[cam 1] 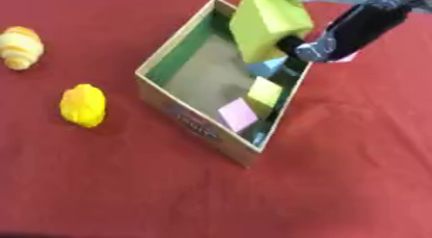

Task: Pick up objects on the table and place them in the box.

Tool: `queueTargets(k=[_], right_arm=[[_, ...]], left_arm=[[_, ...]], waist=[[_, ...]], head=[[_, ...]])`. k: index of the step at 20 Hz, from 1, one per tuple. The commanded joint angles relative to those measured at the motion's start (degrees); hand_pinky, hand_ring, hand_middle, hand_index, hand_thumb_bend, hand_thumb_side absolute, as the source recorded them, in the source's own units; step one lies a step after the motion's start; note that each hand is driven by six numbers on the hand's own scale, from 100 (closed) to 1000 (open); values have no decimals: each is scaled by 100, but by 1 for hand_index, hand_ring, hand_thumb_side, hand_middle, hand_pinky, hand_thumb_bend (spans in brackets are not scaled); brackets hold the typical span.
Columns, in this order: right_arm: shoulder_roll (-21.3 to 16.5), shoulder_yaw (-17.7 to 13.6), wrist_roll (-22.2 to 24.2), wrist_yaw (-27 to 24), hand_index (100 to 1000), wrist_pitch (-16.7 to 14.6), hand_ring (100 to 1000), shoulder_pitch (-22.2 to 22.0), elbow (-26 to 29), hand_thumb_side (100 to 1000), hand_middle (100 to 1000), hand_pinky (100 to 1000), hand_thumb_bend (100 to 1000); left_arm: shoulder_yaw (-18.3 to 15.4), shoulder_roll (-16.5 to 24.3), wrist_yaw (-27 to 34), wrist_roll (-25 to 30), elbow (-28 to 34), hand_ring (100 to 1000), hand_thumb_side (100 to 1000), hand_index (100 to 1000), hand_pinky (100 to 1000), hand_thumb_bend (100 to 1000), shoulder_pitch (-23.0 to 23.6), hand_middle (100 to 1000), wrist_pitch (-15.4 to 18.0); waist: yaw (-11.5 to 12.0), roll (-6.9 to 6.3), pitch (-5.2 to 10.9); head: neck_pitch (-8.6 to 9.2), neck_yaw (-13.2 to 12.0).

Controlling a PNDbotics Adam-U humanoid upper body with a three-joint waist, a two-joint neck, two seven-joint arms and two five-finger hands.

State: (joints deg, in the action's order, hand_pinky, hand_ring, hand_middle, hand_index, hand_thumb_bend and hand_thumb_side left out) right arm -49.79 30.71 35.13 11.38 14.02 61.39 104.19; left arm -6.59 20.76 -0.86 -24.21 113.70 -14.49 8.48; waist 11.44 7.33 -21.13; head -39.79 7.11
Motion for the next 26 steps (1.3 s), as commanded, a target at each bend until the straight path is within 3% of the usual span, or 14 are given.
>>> queueTargets(k=[1,8,14,22,26], right_arm=[[235,92,98,277,798,-167,804,227,-401,100,643,839,126],[701,224,300,888,881,-734,905,436,-1184,100,806,879,271],[898,212,471,1053,902,-1040,934,504,-1499,100,839,893,310],[980,178,454,1127,914,-1221,949,506,-1675,100,860,902,397],[978,166,545,1080,920,-1285,960,462,-1721,100,869,908,397]], left_arm=[[-8,168,3,33,89,570,499,774,747,218,-51,612,6],[0,179,25,42,89,569,503,774,746,216,-88,611,12],[2,168,36,48,89,568,502,773,747,216,-94,611,16],[-2,154,45,56,89,568,501,773,747,218,-89,611,14],[-2,149,46,58,89,568,502,773,747,219,-91,611,16]], waist=[[28,-21,80],[115,46,-14],[127,61,-37],[116,45,-23],[89,30,-13]], head=[[4,53],[20,85],[19,72],[15,64],[11,47]])
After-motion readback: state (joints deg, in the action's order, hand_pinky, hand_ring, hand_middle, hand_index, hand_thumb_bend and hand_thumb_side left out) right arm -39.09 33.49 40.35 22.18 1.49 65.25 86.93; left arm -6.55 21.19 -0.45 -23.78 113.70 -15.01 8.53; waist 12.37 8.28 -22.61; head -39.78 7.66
